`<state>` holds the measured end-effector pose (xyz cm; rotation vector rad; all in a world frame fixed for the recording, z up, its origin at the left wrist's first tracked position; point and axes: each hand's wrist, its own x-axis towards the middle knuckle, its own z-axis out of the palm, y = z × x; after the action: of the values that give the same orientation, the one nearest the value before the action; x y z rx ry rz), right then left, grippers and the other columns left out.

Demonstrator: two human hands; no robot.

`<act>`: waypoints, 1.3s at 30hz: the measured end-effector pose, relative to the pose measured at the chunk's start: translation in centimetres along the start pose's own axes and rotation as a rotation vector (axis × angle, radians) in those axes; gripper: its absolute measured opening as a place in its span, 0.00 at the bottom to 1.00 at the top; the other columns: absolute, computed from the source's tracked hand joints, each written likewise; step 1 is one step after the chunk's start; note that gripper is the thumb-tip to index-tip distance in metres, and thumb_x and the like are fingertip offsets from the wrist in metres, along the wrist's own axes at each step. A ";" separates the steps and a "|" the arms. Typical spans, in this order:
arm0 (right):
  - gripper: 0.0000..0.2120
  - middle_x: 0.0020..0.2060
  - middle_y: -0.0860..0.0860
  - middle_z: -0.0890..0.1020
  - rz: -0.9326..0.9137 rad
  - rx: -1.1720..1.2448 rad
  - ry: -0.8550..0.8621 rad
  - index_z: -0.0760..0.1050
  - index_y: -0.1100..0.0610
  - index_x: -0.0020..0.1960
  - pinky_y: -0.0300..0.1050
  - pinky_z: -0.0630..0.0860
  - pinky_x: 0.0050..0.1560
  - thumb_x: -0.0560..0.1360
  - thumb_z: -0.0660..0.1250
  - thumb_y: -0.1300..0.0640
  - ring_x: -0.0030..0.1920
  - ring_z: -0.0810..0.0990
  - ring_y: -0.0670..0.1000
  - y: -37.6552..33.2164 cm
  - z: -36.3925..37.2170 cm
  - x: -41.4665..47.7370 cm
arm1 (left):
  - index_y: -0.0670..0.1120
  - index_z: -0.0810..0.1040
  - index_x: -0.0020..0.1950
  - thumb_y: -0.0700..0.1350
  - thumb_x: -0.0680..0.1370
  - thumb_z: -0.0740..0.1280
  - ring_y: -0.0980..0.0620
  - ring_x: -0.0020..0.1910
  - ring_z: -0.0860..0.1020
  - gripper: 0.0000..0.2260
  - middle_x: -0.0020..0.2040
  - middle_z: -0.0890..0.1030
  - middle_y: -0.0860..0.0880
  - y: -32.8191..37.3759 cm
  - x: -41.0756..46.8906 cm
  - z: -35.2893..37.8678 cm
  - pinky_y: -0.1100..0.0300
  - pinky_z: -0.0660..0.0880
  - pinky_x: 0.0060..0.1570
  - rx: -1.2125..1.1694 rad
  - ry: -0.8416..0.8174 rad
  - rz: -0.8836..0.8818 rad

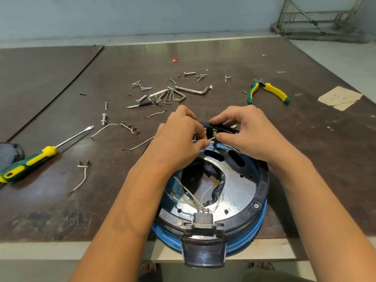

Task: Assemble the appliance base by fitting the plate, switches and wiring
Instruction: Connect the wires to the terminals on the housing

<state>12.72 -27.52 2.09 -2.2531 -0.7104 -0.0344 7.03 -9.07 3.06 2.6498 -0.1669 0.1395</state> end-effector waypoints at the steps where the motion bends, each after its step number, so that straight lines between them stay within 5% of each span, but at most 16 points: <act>1: 0.15 0.47 0.42 0.83 0.002 0.002 0.000 0.83 0.47 0.56 0.27 0.70 0.42 0.72 0.74 0.60 0.50 0.80 0.41 0.0 0.0 0.0 | 0.58 0.80 0.42 0.54 0.76 0.73 0.54 0.60 0.69 0.04 0.58 0.68 0.54 0.0 0.0 0.0 0.43 0.72 0.61 0.000 0.002 0.004; 10: 0.16 0.47 0.43 0.84 0.022 -0.002 -0.006 0.82 0.45 0.57 0.26 0.71 0.42 0.72 0.73 0.60 0.49 0.80 0.39 0.1 0.1 0.0 | 0.56 0.81 0.42 0.54 0.76 0.72 0.53 0.61 0.70 0.05 0.59 0.69 0.53 -0.2 -0.1 -0.1 0.45 0.72 0.61 -0.014 0.014 0.005; 16: 0.19 0.52 0.47 0.84 0.028 0.026 -0.015 0.80 0.49 0.62 0.39 0.78 0.52 0.74 0.71 0.62 0.52 0.82 0.44 -0.2 0.0 0.0 | 0.54 0.82 0.50 0.51 0.79 0.68 0.57 0.53 0.75 0.04 0.55 0.75 0.54 -1.0 -0.5 -1.1 0.60 0.70 0.53 -0.127 0.144 0.002; 21: 0.18 0.53 0.46 0.84 0.035 0.013 -0.004 0.79 0.50 0.63 0.45 0.78 0.54 0.75 0.70 0.62 0.52 0.82 0.46 -0.3 0.2 0.0 | 0.54 0.81 0.53 0.44 0.79 0.66 0.57 0.48 0.79 0.07 0.49 0.81 0.57 -6.3 -1.3 -3.1 0.53 0.78 0.54 -0.078 0.290 -0.181; 25: 0.18 0.52 0.46 0.84 0.041 -0.016 -0.005 0.79 0.48 0.62 0.47 0.78 0.54 0.75 0.70 0.61 0.53 0.82 0.47 -0.2 0.4 0.1 | 0.50 0.80 0.58 0.45 0.77 0.70 0.46 0.56 0.78 0.10 0.56 0.79 0.49 -10.9 -2.4 -1.9 0.47 0.76 0.57 0.179 0.185 -0.346; 30: 0.17 0.51 0.46 0.84 0.052 -0.027 -0.008 0.79 0.46 0.61 0.47 0.78 0.55 0.75 0.70 0.61 0.52 0.82 0.46 -0.3 0.4 0.3 | 0.51 0.82 0.57 0.47 0.78 0.69 0.45 0.56 0.77 0.08 0.56 0.78 0.49 -12.6 -2.6 -0.5 0.48 0.77 0.54 0.202 0.270 -0.396; 39: 0.16 0.52 0.44 0.83 0.051 -0.037 -0.022 0.79 0.46 0.62 0.40 0.76 0.52 0.76 0.69 0.60 0.54 0.80 0.43 -0.2 0.4 0.2 | 0.50 0.79 0.52 0.47 0.82 0.62 0.44 0.55 0.76 0.07 0.55 0.77 0.47 -12.8 -2.0 -0.4 0.51 0.74 0.48 0.293 0.125 -0.415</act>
<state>12.72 -27.03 1.99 -2.3093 -0.6679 0.0017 6.83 2.50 -2.70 2.8848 0.4763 0.2023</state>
